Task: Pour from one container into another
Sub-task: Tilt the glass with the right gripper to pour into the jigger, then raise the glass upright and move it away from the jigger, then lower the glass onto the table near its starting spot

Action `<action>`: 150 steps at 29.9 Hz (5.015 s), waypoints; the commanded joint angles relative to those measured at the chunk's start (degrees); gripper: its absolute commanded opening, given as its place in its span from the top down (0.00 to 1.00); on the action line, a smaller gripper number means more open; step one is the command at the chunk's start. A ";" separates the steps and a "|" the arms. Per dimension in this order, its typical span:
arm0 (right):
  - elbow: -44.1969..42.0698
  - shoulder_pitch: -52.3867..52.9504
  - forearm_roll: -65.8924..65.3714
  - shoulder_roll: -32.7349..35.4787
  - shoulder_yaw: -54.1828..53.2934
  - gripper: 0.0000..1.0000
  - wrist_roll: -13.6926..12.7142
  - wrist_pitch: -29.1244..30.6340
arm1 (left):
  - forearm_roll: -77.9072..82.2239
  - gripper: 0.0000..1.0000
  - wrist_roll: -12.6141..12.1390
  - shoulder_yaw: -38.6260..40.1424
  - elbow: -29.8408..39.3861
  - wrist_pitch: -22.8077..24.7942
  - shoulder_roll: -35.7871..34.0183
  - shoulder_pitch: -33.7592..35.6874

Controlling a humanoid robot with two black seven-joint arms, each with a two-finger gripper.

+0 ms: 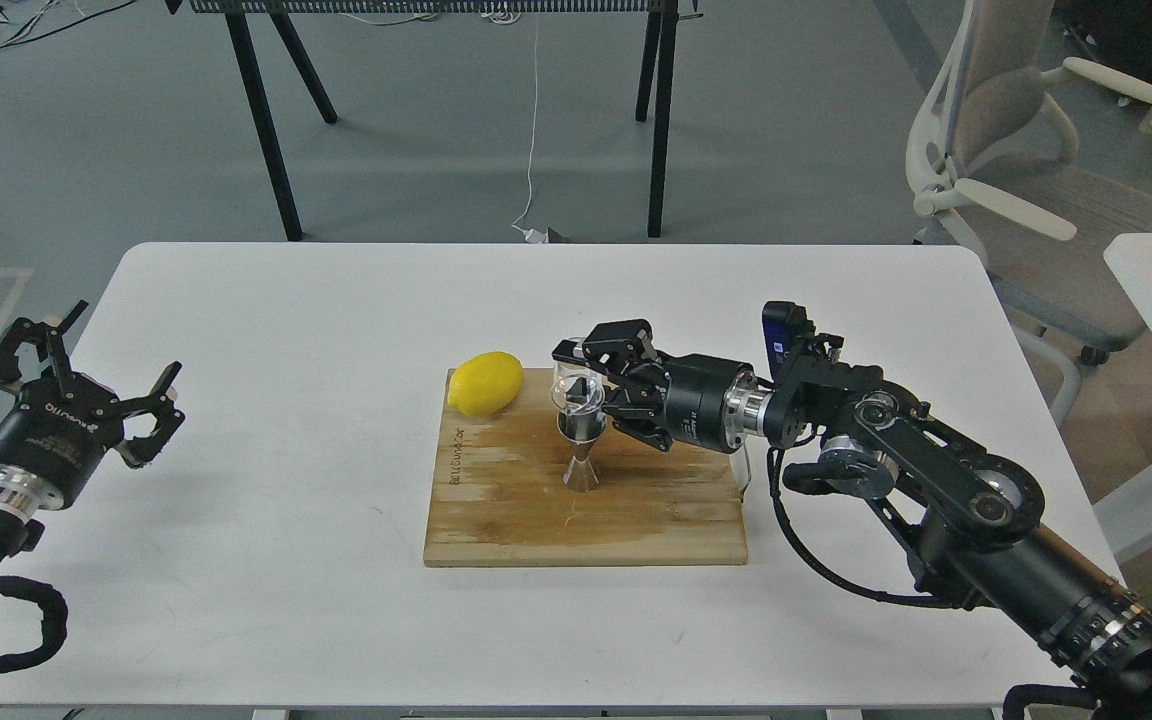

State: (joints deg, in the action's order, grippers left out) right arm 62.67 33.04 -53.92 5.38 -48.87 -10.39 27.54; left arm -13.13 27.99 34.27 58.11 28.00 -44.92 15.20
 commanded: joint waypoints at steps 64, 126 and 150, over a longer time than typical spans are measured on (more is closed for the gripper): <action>2.10 2.73 -11.56 1.92 3.25 0.77 1.95 0.06 | 0.03 0.01 0.01 0.00 -0.72 0.00 0.00 0.00; -7.21 -25.04 76.50 2.62 -37.44 0.76 1.86 -35.10 | -0.06 0.01 0.01 0.00 -1.51 0.00 1.67 -0.79; -7.83 -24.60 76.59 2.62 -35.51 0.04 1.69 -34.57 | -0.06 0.01 0.01 0.00 -1.51 0.00 1.67 -1.23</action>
State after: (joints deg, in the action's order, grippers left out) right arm 54.84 8.51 22.66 7.91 -84.36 -8.62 -7.10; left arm -13.19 28.00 34.28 56.60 28.00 -43.24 14.01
